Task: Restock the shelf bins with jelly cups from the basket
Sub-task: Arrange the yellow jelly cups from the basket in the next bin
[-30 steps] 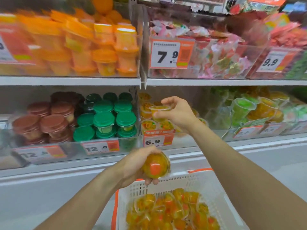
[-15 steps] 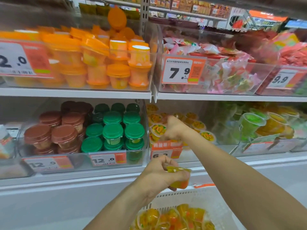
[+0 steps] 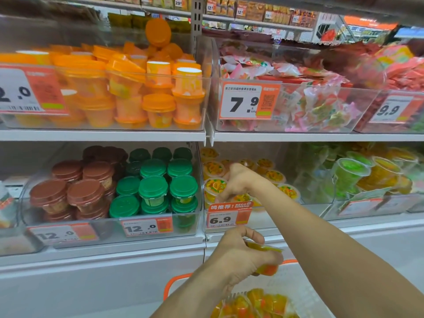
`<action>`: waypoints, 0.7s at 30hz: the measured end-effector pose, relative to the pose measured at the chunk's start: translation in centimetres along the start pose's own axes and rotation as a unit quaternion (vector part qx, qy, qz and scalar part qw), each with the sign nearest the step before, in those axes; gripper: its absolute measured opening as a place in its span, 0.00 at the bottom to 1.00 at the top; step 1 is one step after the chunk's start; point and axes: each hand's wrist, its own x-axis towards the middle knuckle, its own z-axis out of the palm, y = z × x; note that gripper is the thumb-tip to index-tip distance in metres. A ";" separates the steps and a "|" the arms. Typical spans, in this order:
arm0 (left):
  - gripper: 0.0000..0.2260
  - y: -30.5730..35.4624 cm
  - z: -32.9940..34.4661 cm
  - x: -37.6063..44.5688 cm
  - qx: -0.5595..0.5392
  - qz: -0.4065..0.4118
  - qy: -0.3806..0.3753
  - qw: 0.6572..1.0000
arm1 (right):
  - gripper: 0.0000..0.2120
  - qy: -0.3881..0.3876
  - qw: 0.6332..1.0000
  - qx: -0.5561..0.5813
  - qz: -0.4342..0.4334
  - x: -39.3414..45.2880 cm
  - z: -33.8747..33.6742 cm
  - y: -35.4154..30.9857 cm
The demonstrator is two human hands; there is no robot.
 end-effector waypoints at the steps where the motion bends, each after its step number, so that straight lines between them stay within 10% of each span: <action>1: 0.19 0.0 0.2 0.1 0.000 0.001 -0.002 1.000 | 0.38 0.001 1.000 0.001 -0.001 0.1 0.1 0.0; 8: 0.21 0.4 1.0 0.4 -0.058 0.037 0.049 0.996 | 0.61 0.001 0.999 0.010 -0.035 -0.4 -1.2 1.4; 14: 0.28 1.8 0.5 -0.2 0.021 0.226 0.205 0.952 | 0.29 -0.012 0.961 0.206 -0.185 -7.1 -5.4 5.4; 17: 0.31 2.4 0.2 0.0 0.046 0.290 0.250 0.923 | 0.32 -0.149 0.936 0.195 -0.254 -9.6 -5.3 6.3; 21: 0.35 2.4 0.2 1.0 0.131 0.306 0.292 0.897 | 0.29 -0.072 0.933 0.230 -0.267 -8.6 -4.2 6.6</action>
